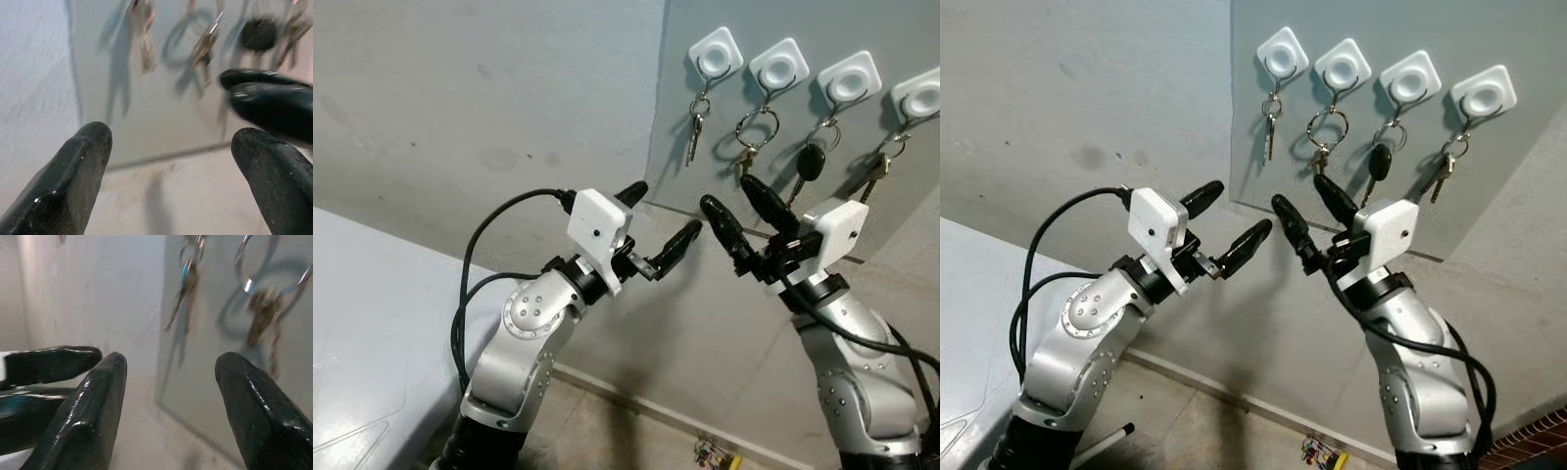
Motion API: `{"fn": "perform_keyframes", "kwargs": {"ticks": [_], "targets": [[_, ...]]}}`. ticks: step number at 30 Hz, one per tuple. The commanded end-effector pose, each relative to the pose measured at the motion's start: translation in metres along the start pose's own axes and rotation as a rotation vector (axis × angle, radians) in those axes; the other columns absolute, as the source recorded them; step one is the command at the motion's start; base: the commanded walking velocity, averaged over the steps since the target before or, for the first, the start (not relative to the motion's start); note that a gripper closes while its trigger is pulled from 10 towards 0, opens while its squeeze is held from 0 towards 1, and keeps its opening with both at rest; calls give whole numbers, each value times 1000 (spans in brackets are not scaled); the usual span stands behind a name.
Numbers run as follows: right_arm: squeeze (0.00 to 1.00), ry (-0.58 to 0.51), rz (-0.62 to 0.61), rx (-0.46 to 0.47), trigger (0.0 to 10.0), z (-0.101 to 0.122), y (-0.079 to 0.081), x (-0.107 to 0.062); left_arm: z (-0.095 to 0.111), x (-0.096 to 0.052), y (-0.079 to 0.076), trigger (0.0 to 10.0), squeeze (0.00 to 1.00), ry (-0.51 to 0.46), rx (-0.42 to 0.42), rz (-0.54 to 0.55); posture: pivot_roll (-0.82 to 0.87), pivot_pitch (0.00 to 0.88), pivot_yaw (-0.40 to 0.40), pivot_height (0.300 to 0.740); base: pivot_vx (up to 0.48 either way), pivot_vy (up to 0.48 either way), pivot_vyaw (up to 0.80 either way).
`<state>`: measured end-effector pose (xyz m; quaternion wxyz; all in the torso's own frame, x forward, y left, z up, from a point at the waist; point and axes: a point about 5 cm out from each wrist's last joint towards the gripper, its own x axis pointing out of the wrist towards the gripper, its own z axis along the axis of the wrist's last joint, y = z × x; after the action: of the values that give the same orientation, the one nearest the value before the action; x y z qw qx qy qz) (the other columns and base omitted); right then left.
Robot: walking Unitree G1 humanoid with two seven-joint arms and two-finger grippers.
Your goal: Hang keys on a hook
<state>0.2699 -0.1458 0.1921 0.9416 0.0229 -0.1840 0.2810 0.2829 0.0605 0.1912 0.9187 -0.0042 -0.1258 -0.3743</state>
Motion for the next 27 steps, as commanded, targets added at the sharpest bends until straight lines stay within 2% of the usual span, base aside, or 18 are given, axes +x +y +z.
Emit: {"fn": "perform_keyframes", "kwargs": {"ticks": [1,4,6,11,14,15,16,20,22,23,27], "targets": [[0,32,0,6,10000,-11,5,-6,-16,-4,1,10000,0,48,-10,34,-51,40,-15,711,0,0,0],[0,82,-23,34,10000,-26,7,-14,-32,-8,4,10000,0,90,-17,71,-52,36,-14,711,0,0,0],[0,141,-43,57,10000,-45,10,-24,-52,-13,9,10000,0,147,-34,120,-55,29,-12,711,0,0,0],[0,202,-83,80,10000,-65,10,-35,-70,-19,13,10000,0,191,-46,169,-55,29,-12,711,0,0,0],[0,319,-181,113,10000,-100,10,-60,-104,-31,18,10000,0,306,-24,224,-56,21,-12,711,0,0,0],[0,319,-181,113,10000,-100,10,-60,-104,-31,18,10000,0,306,-24,224,-56,21,-12,711,0,0,0],[0,366,-217,125,10000,-113,10,-69,-117,-37,21,10000,0,354,-32,254,-56,21,-12,711,0,0,0],[0,405,-243,127,10000,-123,10,-76,-128,-42,23,10000,0,396,-42,281,-60,21,-10,711,0,0,0],[0,469,-282,142,10000,-140,11,-89,-142,-49,24,10000,0,457,-18,301,-63,21,-7,711,0,0,0],[0,518,-309,149,10000,-151,12,-99,-153,-57,25,10000,0,511,-19,323,-69,18,-3,711,0,0,0],[0,584,-350,163,10000,-165,13,-112,-167,-68,24,10000,0,577,-27,340,-69,18,-3,711,0,0,0]]}}
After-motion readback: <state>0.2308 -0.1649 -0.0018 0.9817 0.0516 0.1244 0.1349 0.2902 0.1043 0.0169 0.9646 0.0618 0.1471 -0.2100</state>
